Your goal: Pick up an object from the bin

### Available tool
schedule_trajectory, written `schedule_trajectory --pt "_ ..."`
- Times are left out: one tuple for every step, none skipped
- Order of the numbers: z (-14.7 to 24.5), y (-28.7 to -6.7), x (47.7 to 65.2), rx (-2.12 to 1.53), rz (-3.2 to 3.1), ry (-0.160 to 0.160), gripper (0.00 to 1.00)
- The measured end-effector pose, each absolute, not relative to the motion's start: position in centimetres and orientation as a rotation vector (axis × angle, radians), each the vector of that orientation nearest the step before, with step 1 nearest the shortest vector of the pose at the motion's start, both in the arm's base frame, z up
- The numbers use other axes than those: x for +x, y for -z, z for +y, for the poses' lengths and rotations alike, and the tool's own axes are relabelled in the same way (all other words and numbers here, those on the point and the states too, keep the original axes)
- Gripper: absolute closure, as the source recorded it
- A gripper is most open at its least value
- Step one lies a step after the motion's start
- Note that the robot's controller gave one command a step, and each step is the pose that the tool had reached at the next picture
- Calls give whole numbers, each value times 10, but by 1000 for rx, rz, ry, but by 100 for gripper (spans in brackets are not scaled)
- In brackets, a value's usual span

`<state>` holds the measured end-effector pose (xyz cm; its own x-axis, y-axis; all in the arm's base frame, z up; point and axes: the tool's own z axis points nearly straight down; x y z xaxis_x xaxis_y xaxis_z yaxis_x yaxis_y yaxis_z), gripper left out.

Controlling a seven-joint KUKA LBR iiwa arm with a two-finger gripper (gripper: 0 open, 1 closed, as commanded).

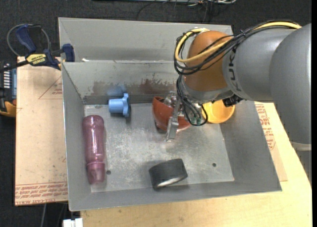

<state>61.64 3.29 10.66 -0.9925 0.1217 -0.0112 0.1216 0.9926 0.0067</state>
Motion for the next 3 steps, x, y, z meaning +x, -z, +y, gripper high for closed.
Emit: schedule_trajectory --pt "47 -111 622 190 3124 -11 0" --pt "60 -91 641 -317 3145 -12 0" --pt "38 -109 626 184 3140 -10 100"
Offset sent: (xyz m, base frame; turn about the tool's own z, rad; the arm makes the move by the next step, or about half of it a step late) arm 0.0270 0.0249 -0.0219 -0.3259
